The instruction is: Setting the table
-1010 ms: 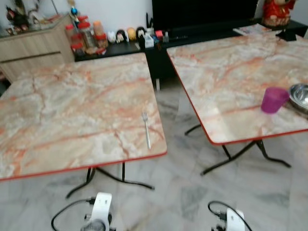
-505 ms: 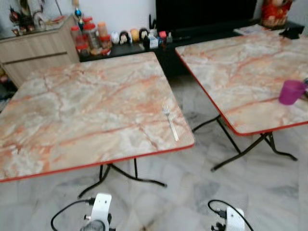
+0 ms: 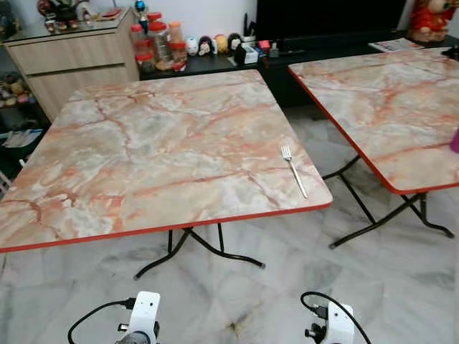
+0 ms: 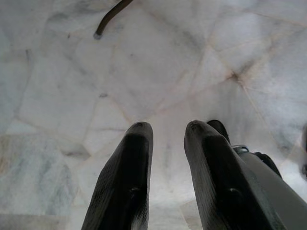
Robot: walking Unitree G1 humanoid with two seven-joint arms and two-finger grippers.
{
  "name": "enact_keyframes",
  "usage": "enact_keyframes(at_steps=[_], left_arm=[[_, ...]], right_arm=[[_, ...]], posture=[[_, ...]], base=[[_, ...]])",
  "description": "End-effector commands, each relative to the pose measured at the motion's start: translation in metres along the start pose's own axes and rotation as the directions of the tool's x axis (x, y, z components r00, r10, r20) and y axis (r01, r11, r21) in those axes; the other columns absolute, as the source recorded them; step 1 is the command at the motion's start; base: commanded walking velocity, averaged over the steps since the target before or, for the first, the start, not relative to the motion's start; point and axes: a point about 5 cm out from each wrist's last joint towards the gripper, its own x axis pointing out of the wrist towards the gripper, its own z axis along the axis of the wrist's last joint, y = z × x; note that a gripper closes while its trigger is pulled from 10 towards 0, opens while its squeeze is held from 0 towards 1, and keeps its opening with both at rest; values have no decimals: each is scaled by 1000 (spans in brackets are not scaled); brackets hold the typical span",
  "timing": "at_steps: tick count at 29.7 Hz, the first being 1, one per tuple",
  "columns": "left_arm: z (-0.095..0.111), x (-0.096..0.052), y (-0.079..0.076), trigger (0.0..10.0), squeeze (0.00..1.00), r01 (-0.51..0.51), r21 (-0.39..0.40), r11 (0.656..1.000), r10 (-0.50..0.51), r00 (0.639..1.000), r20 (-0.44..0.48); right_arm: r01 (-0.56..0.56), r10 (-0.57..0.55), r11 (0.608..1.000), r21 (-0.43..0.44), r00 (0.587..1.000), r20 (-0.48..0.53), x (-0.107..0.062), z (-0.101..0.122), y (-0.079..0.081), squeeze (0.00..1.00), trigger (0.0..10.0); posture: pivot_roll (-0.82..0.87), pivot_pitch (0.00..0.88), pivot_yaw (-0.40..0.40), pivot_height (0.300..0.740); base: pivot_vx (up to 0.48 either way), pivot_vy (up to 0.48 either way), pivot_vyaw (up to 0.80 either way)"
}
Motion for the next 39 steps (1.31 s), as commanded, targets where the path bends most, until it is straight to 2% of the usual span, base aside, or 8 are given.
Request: enact_keyframes(at_steps=[1,11,13,16,18,20,33,39], left_arm=[[2,0,0,10000,0,3,3,1000,-3,1000,8],[1,0,-1,10000,0,3,-9,1000,-3,1000,7],[1,0,-1,10000,0,1,-16,1000,-1,1000,10],[1,0,0,10000,0,1,-14,1000,-1,1000,8],[1,0,0,10000,0,1,-14,1000,-1,1000,8],[2,0,-1,10000,0,4,-13,1000,-4,1000,11],[1,0,1,10000,0,-6,-10,1000,6,1000,14],[1,0,1,10000,0,-6,-8,1000,6,1000,17]], right_arm=[[-17,19,999,-28,996,83,3,19,5,0,10000],[-13,44,994,-105,952,304,5,65,12,0,10000],[-30,70,994,-101,901,428,3,92,19,0,10000],[-42,91,993,-106,856,510,-1,110,24,0,10000],[-41,90,993,-107,853,514,-1,110,25,0,10000],[-91,156,987,-135,766,623,-9,137,41,0,10000],[-117,191,981,-155,719,668,-14,150,56,0,10000],[-82,229,969,-234,656,719,-23,161,63,0,10000]], posture=[[-52,0,62,740],[-49,0,59,740],[-55,0,61,740],[-60,0,62,740],[-60,0,62,740],[-63,0,63,740],[-58,0,65,740],[-61,0,61,740]], base=[[0,0,0],[0,0,0],[0,0,0],[0,0,0],[0,0,0],[0,0,0],[0,0,0],[121,0,0]])
